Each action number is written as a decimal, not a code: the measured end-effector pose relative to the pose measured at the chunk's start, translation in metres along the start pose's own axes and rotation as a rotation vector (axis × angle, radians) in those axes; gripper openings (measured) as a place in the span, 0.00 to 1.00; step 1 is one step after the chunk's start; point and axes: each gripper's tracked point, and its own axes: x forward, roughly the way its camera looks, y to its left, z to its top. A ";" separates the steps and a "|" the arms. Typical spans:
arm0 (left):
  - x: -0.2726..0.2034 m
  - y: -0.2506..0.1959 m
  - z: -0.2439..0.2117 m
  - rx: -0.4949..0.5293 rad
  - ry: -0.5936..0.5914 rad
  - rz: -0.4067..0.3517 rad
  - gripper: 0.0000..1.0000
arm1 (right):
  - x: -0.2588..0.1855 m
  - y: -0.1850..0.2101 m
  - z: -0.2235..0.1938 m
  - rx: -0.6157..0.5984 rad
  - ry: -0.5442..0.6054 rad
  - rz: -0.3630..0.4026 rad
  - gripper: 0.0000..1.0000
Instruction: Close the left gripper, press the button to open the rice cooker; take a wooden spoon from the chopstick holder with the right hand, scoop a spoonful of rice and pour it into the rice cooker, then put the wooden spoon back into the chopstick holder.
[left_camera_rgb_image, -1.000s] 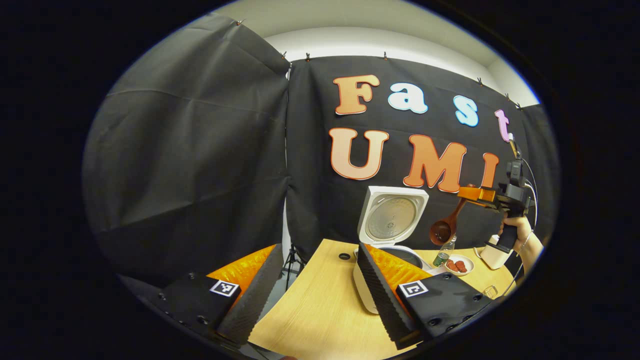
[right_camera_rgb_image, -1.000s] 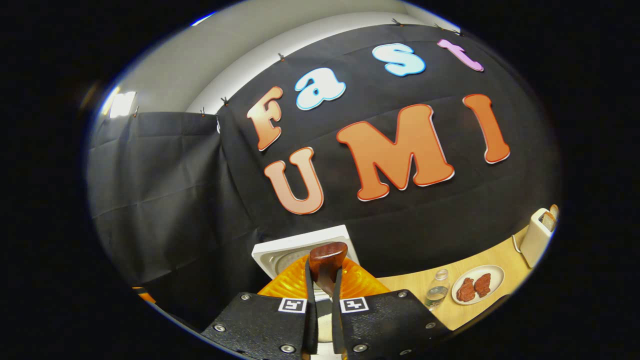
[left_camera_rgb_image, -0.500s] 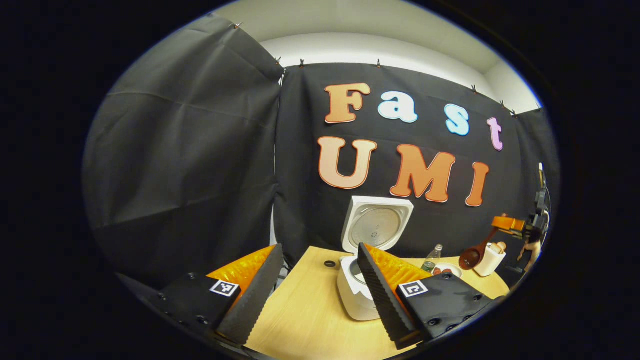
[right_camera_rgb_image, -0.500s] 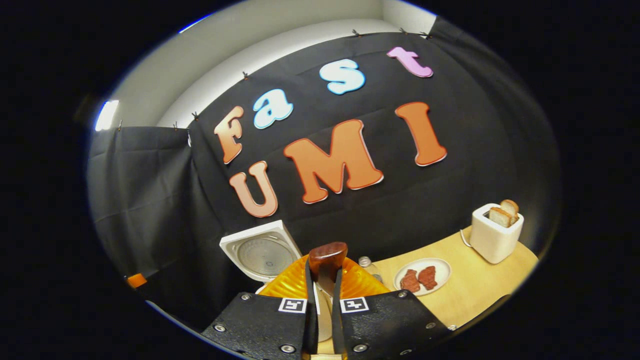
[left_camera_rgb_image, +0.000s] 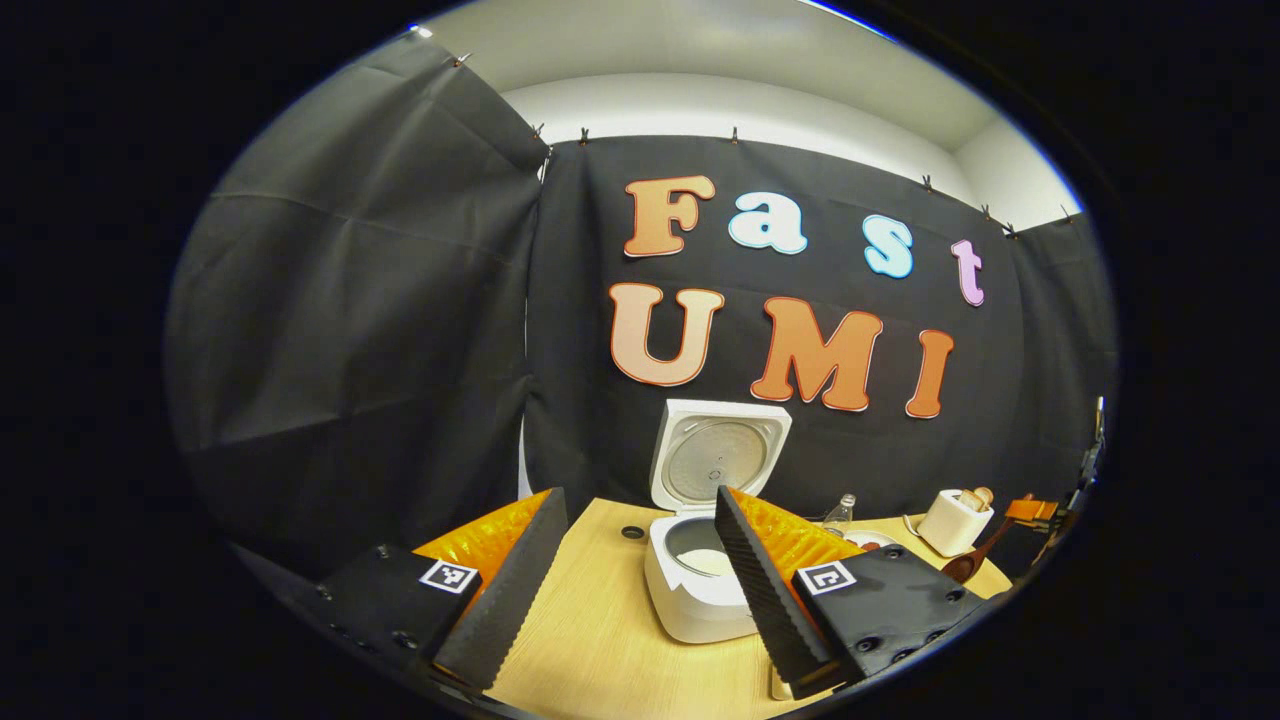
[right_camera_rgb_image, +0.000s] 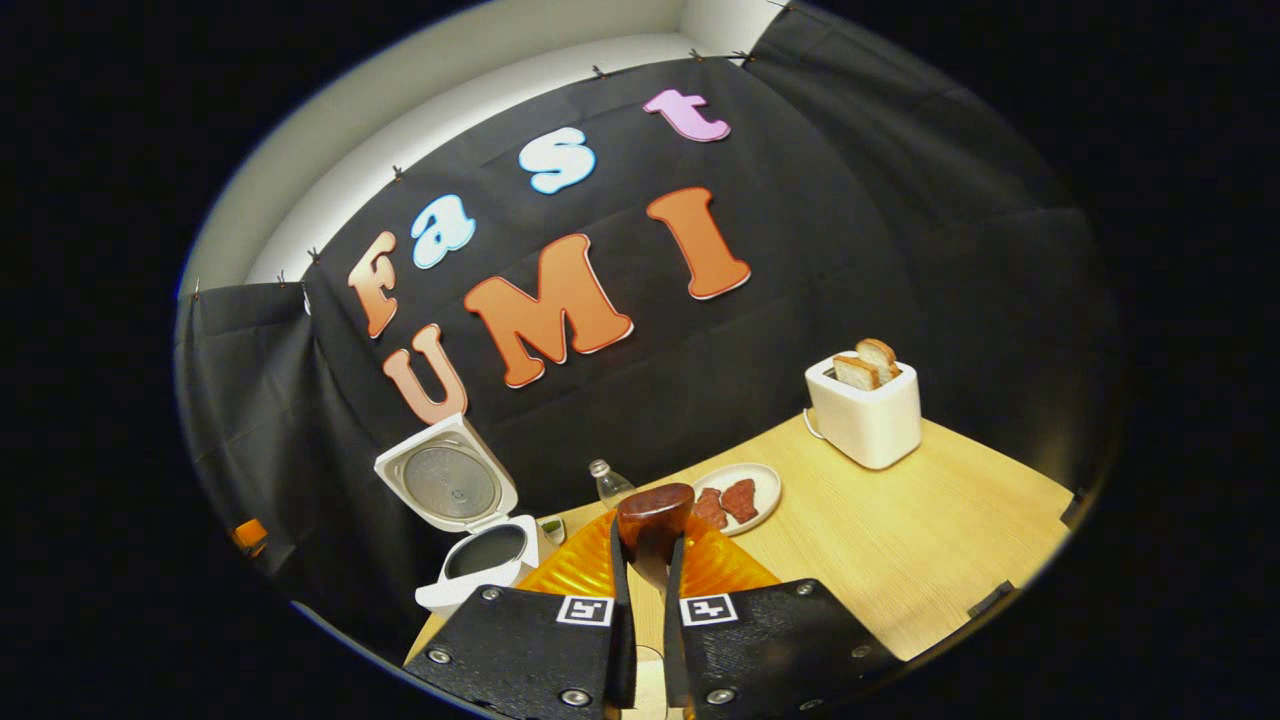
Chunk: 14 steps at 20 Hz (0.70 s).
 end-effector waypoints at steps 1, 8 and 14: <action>-0.001 0.001 -0.003 0.007 0.002 0.009 1.00 | -0.002 -0.010 -0.006 0.007 0.006 -0.018 0.10; -0.006 -0.009 -0.016 0.030 0.040 0.013 1.00 | 0.005 -0.057 -0.056 -0.007 0.057 -0.087 0.10; 0.003 -0.023 -0.018 0.056 0.058 0.007 1.00 | 0.021 -0.075 -0.087 0.086 0.105 -0.084 0.11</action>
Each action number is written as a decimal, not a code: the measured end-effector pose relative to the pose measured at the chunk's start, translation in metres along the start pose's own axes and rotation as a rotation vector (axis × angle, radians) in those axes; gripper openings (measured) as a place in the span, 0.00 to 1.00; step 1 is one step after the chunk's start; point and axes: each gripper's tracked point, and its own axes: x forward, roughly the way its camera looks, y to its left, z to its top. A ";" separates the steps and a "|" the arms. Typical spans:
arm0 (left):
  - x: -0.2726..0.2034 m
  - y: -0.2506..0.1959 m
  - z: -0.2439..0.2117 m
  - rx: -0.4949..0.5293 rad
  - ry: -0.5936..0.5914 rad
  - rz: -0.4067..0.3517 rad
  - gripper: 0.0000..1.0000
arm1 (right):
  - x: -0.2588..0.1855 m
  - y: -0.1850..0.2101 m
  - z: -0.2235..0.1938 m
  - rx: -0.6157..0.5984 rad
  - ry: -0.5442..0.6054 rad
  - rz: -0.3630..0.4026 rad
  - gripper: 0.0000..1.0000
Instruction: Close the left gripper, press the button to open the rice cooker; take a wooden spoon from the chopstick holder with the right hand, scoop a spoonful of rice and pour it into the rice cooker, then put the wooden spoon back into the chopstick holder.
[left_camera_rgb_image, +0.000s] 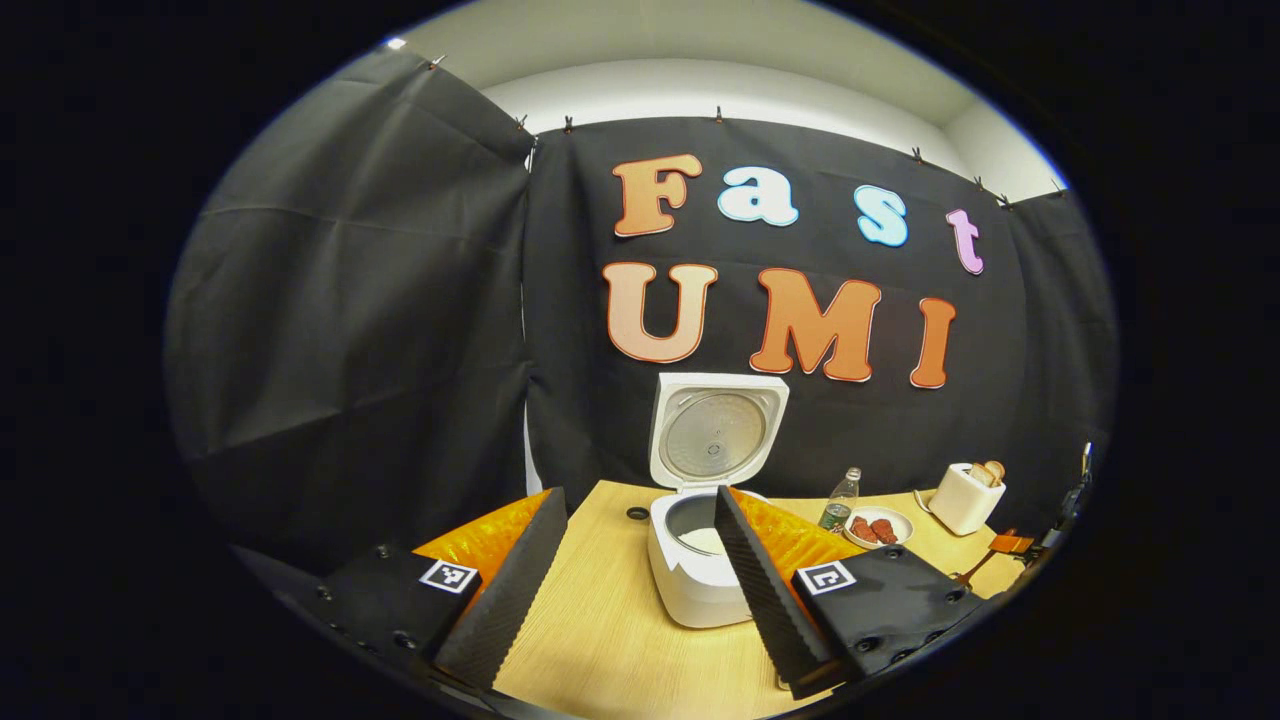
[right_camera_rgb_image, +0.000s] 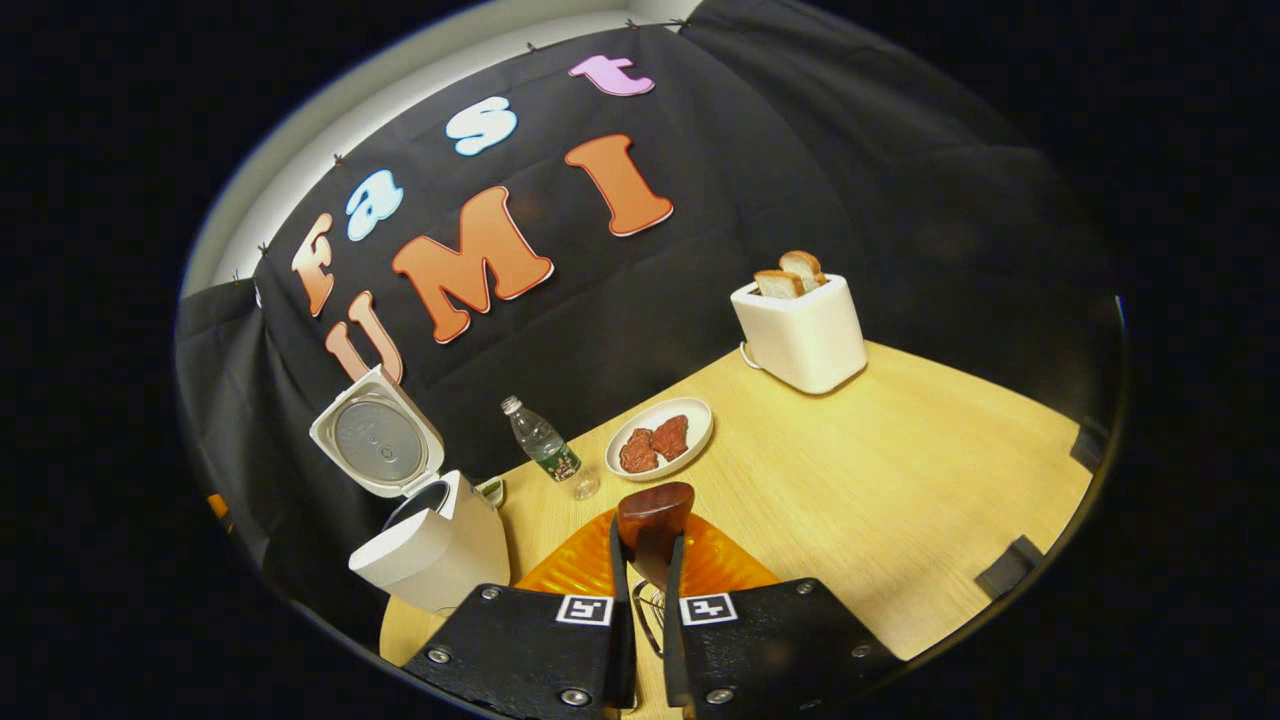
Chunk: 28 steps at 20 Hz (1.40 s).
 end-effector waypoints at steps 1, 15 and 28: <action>0.003 -0.004 0.000 0.002 0.001 -0.008 1.00 | 0.003 -0.004 0.003 0.016 -0.005 -0.005 0.10; 0.096 -0.061 0.070 0.010 0.018 -0.064 1.00 | -0.033 -0.049 0.025 0.052 0.000 -0.179 0.90; 0.319 -0.119 0.149 0.067 0.041 -0.117 1.00 | -0.084 -0.077 0.079 0.070 -0.095 -0.331 0.95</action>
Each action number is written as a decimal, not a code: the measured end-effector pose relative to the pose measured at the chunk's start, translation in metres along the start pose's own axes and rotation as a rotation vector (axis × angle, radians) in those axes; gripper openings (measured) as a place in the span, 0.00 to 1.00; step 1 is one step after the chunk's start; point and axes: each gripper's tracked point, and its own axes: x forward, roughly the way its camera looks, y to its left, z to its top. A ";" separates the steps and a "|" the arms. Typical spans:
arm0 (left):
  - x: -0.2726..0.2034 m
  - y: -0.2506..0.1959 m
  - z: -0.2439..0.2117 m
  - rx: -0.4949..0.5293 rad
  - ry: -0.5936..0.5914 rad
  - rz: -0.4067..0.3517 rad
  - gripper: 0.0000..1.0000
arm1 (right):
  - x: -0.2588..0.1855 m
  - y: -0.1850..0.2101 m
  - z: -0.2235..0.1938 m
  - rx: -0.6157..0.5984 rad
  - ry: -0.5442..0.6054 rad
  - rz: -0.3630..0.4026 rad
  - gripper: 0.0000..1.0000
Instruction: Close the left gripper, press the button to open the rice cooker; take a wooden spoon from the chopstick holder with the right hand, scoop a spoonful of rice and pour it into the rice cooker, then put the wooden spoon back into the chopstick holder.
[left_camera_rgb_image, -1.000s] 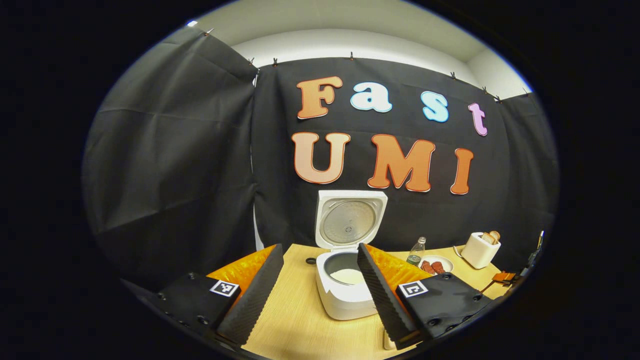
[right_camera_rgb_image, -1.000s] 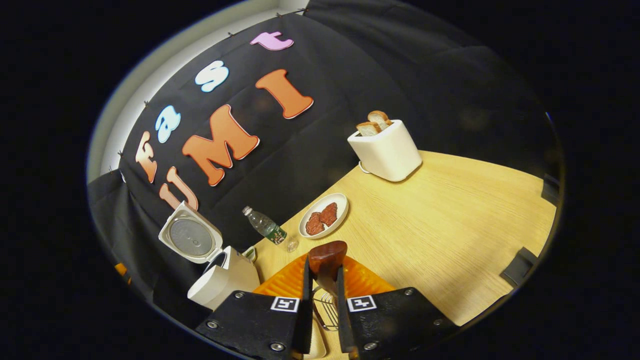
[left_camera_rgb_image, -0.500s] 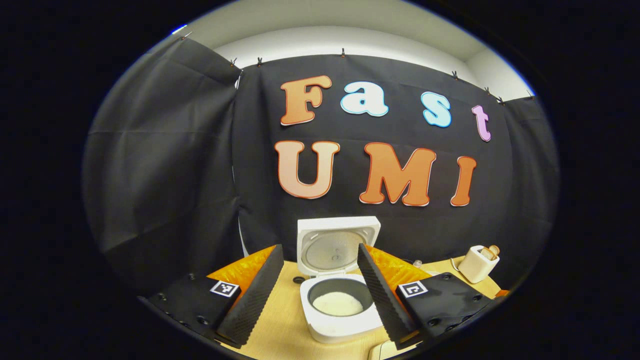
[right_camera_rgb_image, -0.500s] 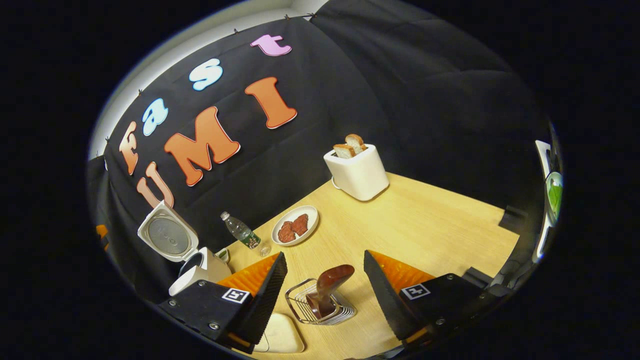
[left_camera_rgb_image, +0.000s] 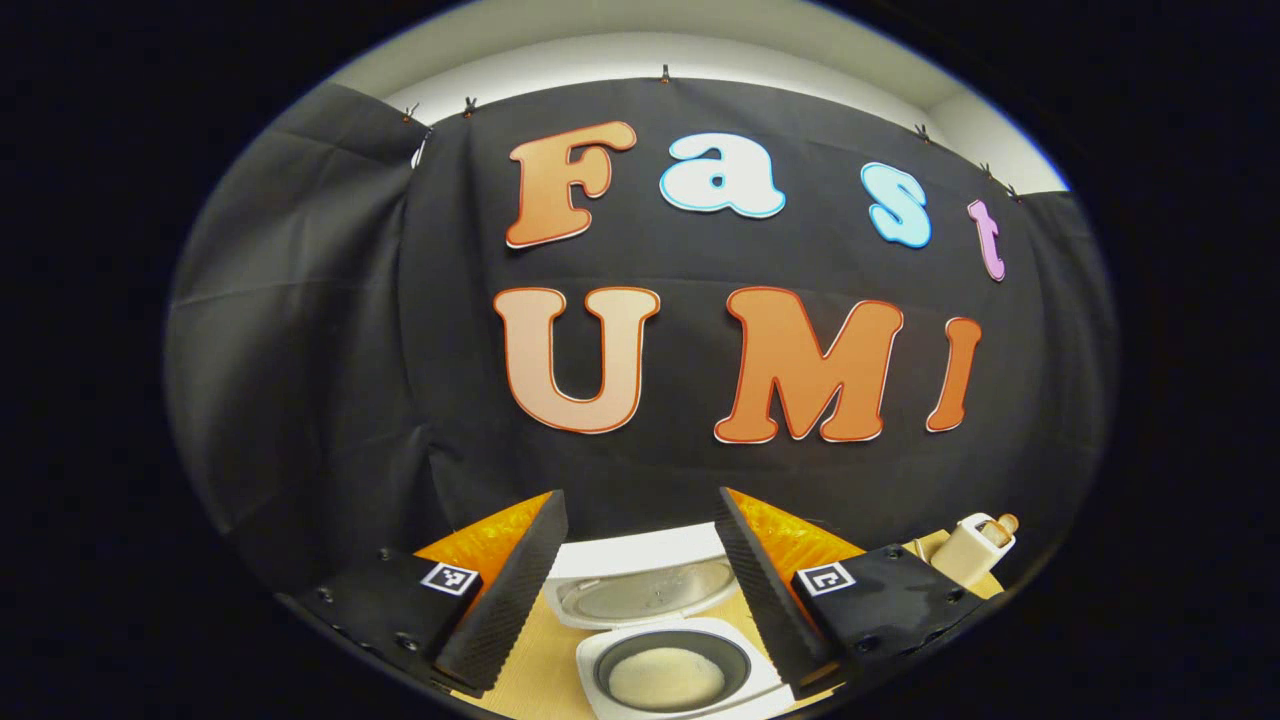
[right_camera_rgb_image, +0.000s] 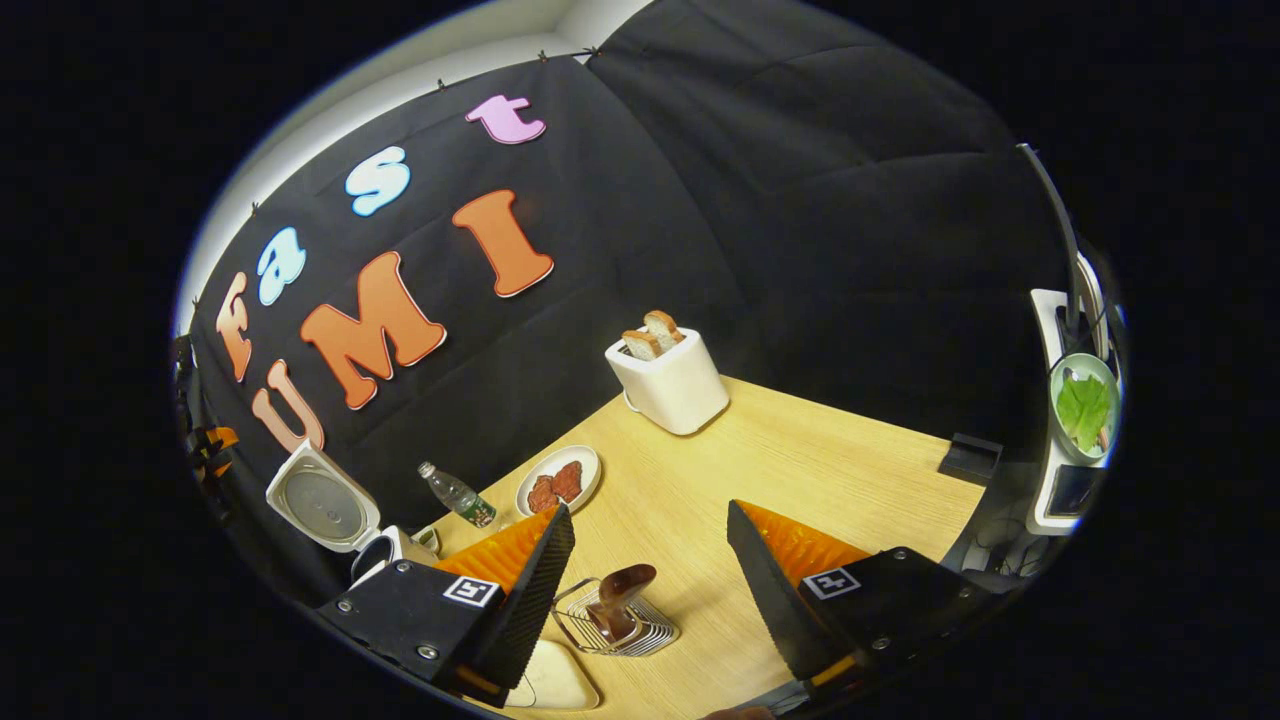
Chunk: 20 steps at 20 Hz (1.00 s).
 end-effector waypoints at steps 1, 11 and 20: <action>0.018 -0.002 0.002 0.006 0.003 -0.007 1.00 | -0.002 -0.001 0.003 -0.012 -0.010 -0.012 0.94; 0.120 -0.013 -0.072 -0.023 0.194 -0.056 1.00 | -0.025 -0.001 0.041 -0.066 -0.058 -0.046 0.94; 0.084 -0.015 -0.099 -0.070 0.253 -0.087 1.00 | -0.043 0.021 0.074 -0.131 -0.117 -0.006 0.94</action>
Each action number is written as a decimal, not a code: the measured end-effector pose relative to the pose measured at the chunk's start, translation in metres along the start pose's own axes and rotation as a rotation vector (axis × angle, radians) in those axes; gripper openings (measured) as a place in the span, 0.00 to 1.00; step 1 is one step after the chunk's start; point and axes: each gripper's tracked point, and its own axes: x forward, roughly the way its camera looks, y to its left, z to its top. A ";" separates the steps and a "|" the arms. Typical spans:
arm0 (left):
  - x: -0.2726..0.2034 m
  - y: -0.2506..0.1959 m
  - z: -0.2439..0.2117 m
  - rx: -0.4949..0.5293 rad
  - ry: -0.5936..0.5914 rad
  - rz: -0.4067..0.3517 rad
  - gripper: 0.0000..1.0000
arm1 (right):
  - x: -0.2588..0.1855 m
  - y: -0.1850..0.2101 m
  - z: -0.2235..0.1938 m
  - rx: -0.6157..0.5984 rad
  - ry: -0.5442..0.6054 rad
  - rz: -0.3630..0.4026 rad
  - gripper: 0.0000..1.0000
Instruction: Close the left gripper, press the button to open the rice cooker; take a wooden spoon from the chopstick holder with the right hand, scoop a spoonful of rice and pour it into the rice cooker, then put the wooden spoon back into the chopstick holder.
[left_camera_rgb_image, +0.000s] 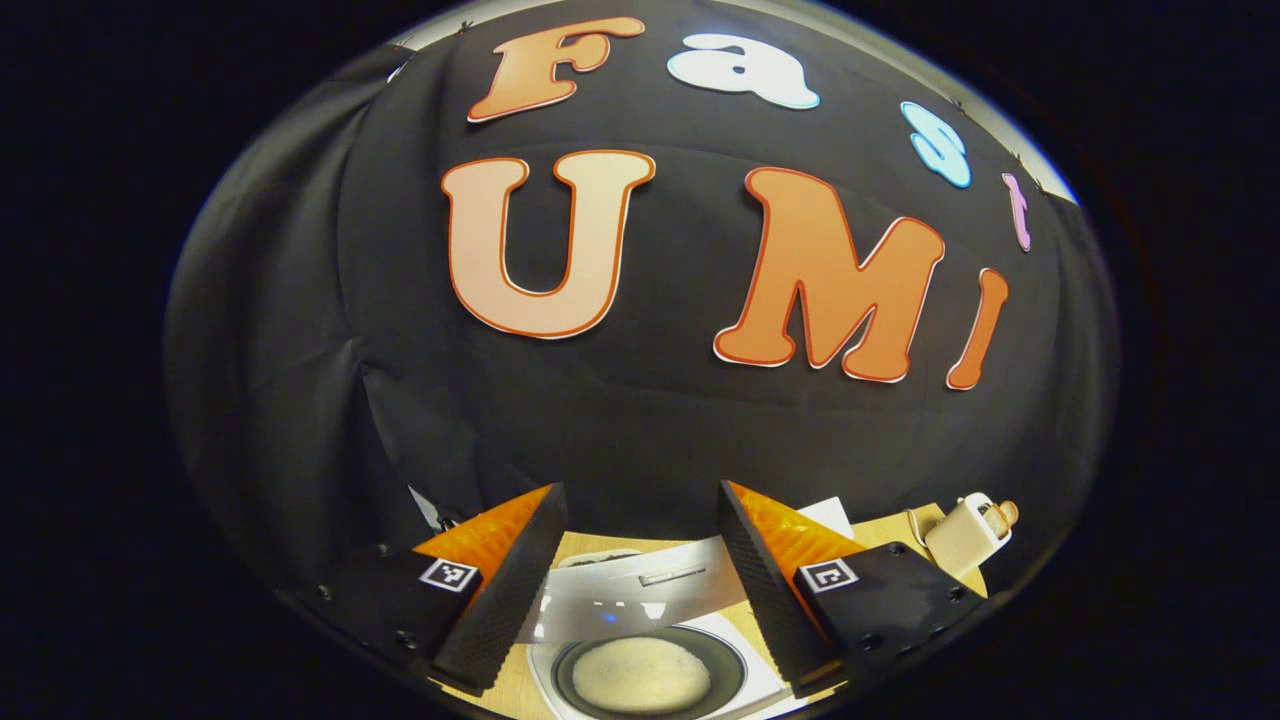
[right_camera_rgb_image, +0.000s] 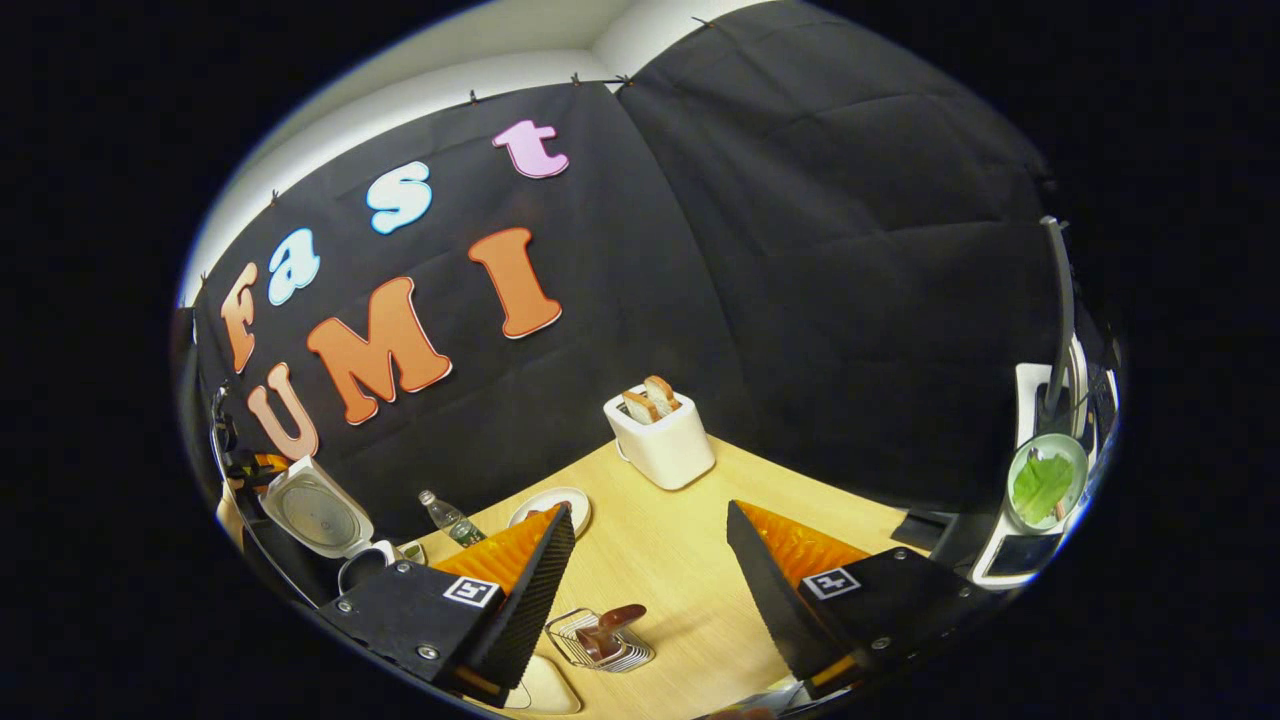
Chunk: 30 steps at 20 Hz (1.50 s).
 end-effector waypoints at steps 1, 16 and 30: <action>-0.009 -0.003 -0.006 -0.005 0.007 -0.009 1.00 | -0.001 0.005 0.007 -0.025 -0.014 0.009 0.95; -0.084 -0.044 -0.170 -0.030 0.078 -0.013 0.99 | -0.003 0.092 -0.005 -0.207 0.034 0.274 0.95; -0.078 -0.040 -0.259 0.027 0.150 0.072 1.00 | 0.010 0.082 -0.044 -0.234 0.147 0.271 0.95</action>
